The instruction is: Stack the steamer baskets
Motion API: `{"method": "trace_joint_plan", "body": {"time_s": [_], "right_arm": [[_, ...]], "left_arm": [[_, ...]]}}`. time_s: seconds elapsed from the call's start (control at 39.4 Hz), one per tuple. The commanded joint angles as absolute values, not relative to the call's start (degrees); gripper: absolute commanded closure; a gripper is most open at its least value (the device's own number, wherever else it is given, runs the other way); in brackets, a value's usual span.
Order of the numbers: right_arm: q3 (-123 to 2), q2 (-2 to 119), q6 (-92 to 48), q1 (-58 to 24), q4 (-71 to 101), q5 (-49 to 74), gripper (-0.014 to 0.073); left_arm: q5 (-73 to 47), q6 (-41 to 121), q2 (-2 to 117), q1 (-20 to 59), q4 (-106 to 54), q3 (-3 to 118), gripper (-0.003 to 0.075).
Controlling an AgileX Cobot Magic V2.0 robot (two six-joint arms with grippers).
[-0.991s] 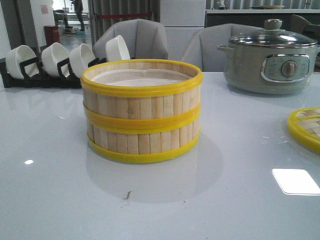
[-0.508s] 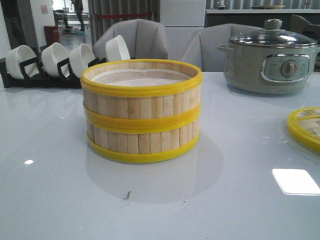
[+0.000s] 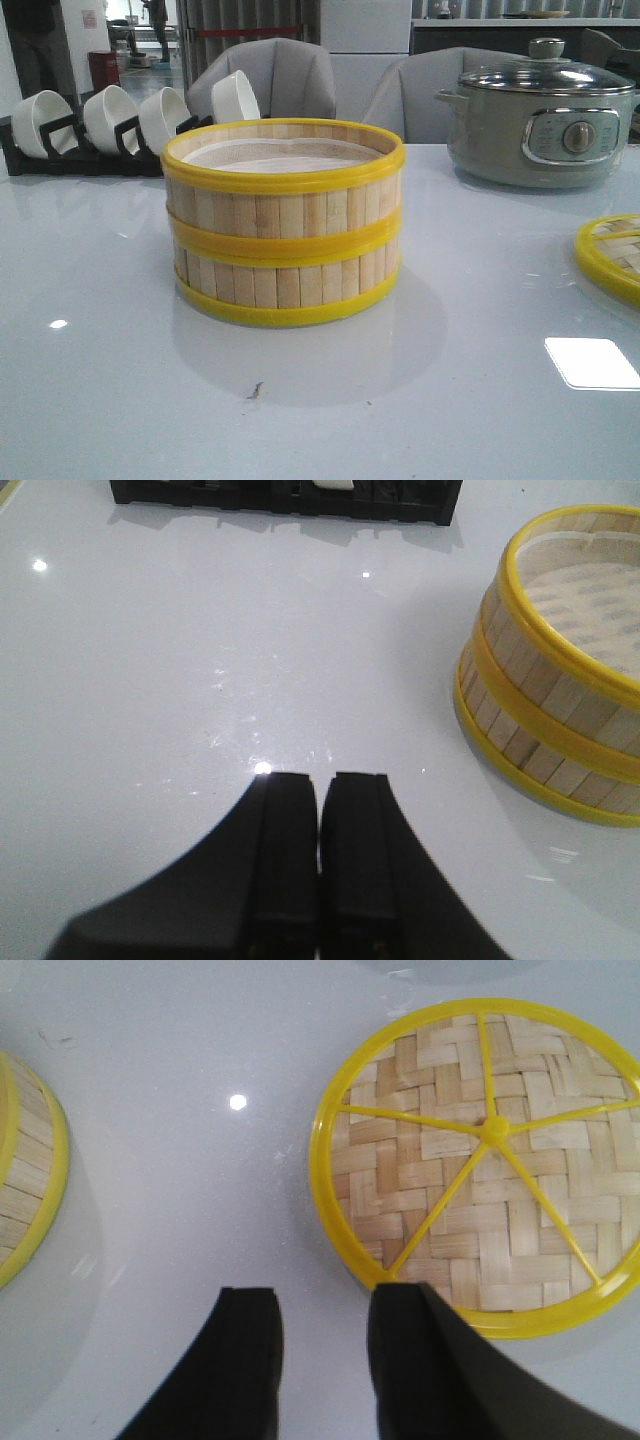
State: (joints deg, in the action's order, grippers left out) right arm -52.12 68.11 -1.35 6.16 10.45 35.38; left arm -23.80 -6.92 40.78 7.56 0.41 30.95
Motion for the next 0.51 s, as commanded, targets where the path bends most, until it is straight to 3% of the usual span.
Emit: {"method": "trace_joint_plan", "body": {"time_s": [0.0, 0.23, 0.48], "right_arm": [[-55.76, 68.68, -1.76, 8.66, 9.19, 31.35, 0.0251], [-61.06, 76.27, -1.76, 15.00, 9.19, 32.41, 0.0251], [-68.08, 86.43, -1.76, 16.10, 9.19, 34.82, 0.0251]], "left_arm": [[-19.29, -6.98, 40.44, 7.94, 0.43, 32.64, 0.0636], [-19.29, -6.98, 40.44, 7.94, 0.43, 32.64, 0.0636], [-19.29, -6.98, 40.44, 7.94, 0.43, 32.64, 0.0636]]}}
